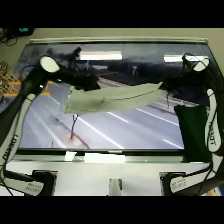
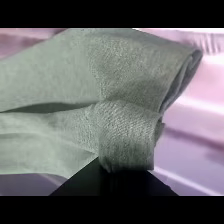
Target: Fold the shirts.
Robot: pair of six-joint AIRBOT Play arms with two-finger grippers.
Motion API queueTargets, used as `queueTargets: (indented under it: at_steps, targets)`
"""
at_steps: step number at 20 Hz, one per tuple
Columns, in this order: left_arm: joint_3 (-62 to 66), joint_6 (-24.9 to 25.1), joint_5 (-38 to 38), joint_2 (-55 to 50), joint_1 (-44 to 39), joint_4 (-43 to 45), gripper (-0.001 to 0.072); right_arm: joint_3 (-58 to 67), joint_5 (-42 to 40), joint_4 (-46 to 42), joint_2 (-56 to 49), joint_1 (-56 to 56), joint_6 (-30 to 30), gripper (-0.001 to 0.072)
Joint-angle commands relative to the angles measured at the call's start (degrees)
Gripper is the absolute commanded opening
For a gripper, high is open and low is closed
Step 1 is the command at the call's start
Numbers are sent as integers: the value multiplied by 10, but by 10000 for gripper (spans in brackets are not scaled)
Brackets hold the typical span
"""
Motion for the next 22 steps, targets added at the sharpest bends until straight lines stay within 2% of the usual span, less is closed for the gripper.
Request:
queueTargets:
  at_steps: [1, 4, 8, 11, 13, 14, 16, 18, 22]
  targets:
    - [0, -24, 92, -62, -83, -56, 33, 0, 61, -1, 69, 0, -2, 18]
    - [0, -24, 174, -116, -128, -142, 33, 0, 127, 0, 129, 0, 4, 18]
    - [1, -21, 220, -184, -175, -270, 33, 0, 179, -1, 223, 0, 13, 19]
    - [2, -22, 276, -212, -220, -337, 32, 0, 211, -14, 293, 0, 24, 19]
    - [4, -21, 284, -224, -243, -377, 33, 0, 227, -18, 318, 0, 29, 19]
    - [4, -13, 282, -225, -247, -377, 32, 0, 228, -19, 323, 0, 29, 19]
    - [4, 67, 246, -214, -234, -377, 31, 0, 222, -16, 319, 0, 29, 19]
    - [3, 139, 176, -176, -198, -365, 30, 0, 198, 13, 306, 1, 29, 19]
    - [3, 131, 159, -15, -103, -218, 30, 0, 85, 41, 255, 78, 29, 19]
